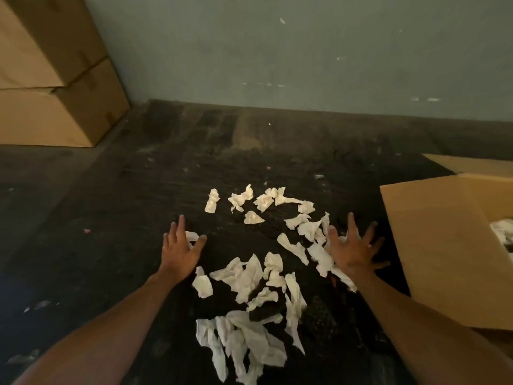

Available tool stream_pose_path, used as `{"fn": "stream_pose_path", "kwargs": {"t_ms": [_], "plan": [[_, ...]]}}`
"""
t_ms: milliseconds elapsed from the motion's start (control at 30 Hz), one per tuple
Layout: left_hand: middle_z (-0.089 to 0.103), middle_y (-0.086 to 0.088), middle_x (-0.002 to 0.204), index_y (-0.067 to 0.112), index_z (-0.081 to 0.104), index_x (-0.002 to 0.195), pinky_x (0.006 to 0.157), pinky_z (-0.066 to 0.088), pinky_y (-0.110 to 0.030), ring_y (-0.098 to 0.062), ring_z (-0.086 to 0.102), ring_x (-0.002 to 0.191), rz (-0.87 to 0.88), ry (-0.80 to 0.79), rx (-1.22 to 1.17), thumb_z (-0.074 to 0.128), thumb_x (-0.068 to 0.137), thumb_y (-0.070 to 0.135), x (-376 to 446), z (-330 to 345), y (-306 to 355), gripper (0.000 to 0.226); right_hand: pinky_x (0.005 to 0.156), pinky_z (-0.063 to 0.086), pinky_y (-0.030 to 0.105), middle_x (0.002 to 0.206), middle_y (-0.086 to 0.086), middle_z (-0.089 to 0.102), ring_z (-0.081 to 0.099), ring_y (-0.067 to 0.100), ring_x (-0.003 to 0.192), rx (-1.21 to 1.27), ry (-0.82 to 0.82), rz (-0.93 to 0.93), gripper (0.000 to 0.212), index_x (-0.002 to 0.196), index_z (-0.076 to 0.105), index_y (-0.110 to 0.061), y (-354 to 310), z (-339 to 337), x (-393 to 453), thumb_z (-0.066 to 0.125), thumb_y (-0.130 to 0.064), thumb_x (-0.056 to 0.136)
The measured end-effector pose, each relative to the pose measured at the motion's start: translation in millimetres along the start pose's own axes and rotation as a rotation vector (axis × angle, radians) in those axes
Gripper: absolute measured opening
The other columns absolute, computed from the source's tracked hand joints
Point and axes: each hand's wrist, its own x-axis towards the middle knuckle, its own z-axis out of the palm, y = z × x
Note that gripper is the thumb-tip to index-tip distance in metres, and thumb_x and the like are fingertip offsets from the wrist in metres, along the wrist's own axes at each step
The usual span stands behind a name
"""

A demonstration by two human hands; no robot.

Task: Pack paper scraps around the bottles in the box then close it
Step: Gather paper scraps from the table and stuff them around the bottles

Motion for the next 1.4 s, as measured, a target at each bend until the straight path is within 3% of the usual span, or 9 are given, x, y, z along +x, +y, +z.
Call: {"fn": "stream_pose_path", "kwargs": {"t_ms": [300, 400, 500, 600, 700, 867, 967, 1233, 1400], "plan": [[0.035, 0.0, 0.154, 0.046, 0.005, 0.151, 0.111, 0.036, -0.052, -0.021, 0.037, 0.139, 0.304, -0.317, -0.069, 0.051, 0.092, 0.053, 5, 18, 19, 0.075, 0.115, 0.011, 0.061, 0.162, 0.002, 0.018, 0.013, 0.033, 0.148, -0.15, -0.269, -0.297, 0.063, 0.147, 0.031, -0.041, -18, 42, -33, 0.025, -0.07, 0.092], [0.061, 0.015, 0.118, 0.052, 0.01, 0.146, 0.103, 0.044, -0.045, 0.001, 0.054, 0.108, 0.463, -0.425, -0.041, 0.05, 0.093, 0.051, -2, 11, 27, 0.066, 0.096, 0.05, 0.045, 0.109, -0.002, 0.071, 0.065, 0.017, 0.102, -0.038, -0.215, -0.38, 0.068, 0.102, 0.067, -0.032, -30, 39, -65, 0.021, -0.078, 0.084], [0.058, 0.013, 0.107, 0.044, 0.021, 0.149, 0.104, 0.036, -0.049, -0.006, 0.045, 0.106, 0.571, -0.175, 0.034, 0.045, 0.091, 0.056, 21, 4, 41, 0.064, 0.07, 0.057, 0.038, 0.065, -0.002, 0.063, 0.06, 0.012, 0.06, 0.08, -0.084, -0.32, 0.056, 0.066, 0.059, -0.022, -54, 19, -52, 0.034, -0.063, 0.094], [0.037, -0.007, 0.149, 0.039, 0.014, 0.152, 0.113, 0.025, -0.055, -0.031, 0.027, 0.137, 0.337, -0.052, 0.046, 0.044, 0.092, 0.059, 75, 2, 56, 0.07, 0.092, 0.05, 0.051, 0.102, 0.007, 0.062, 0.061, 0.022, 0.094, 0.095, 0.053, -0.301, 0.05, 0.079, 0.06, -0.023, -78, 2, -10, 0.033, -0.064, 0.093], [0.01, -0.011, 0.163, 0.037, -0.001, 0.153, 0.117, 0.01, -0.061, -0.041, 0.004, 0.147, 0.089, -0.071, 0.124, 0.035, 0.089, 0.07, 123, 4, 66, 0.081, 0.11, 0.014, 0.07, 0.161, 0.006, 0.013, 0.011, 0.041, 0.146, -0.047, -0.012, -0.177, 0.056, 0.137, 0.042, -0.04, -91, -1, 50, 0.03, -0.07, 0.092], [-0.006, -0.002, 0.164, 0.049, -0.008, 0.15, 0.111, -0.004, -0.068, -0.045, -0.012, 0.146, -0.103, -0.178, 0.227, 0.024, 0.086, 0.078, 140, 13, 71, 0.077, 0.108, -0.007, 0.074, 0.162, 0.003, -0.021, -0.019, 0.04, 0.146, 0.011, -0.103, -0.02, 0.071, 0.148, 0.002, -0.055, -90, 16, 111, 0.013, -0.082, 0.084], [-0.006, 0.002, 0.164, 0.048, -0.004, 0.15, 0.11, -0.01, -0.068, -0.038, -0.015, 0.147, 0.009, -0.209, 0.315, 0.019, 0.089, 0.074, 137, 32, 73, 0.07, 0.107, -0.013, 0.073, 0.161, 0.001, -0.023, -0.02, 0.034, 0.147, -0.116, -0.167, -0.257, 0.067, 0.146, -0.005, -0.058, -105, 41, 111, 0.007, -0.081, 0.084], [0.008, 0.004, 0.164, 0.029, 0.032, 0.15, 0.118, -0.01, -0.054, -0.024, -0.01, 0.15, 0.272, -0.33, 0.214, 0.022, 0.102, 0.05, 102, 59, 80, 0.054, 0.11, -0.015, 0.066, 0.164, -0.013, 0.006, -0.008, 0.024, 0.15, -0.276, -0.433, -0.768, 0.053, 0.144, 0.024, -0.057, -134, 74, 72, 0.035, -0.067, 0.092], [0.069, -0.002, 0.11, 0.025, 0.064, 0.118, 0.1, 0.046, -0.045, -0.012, 0.063, 0.104, 0.258, -0.388, -0.178, 0.046, 0.1, 0.038, 57, 40, 83, 0.029, 0.116, 0.024, 0.033, 0.145, -0.005, 0.049, 0.037, 0.014, 0.136, 0.032, -0.385, -0.884, 0.032, 0.125, 0.063, -0.028, -116, 83, 26, 0.06, -0.031, 0.093]]}}
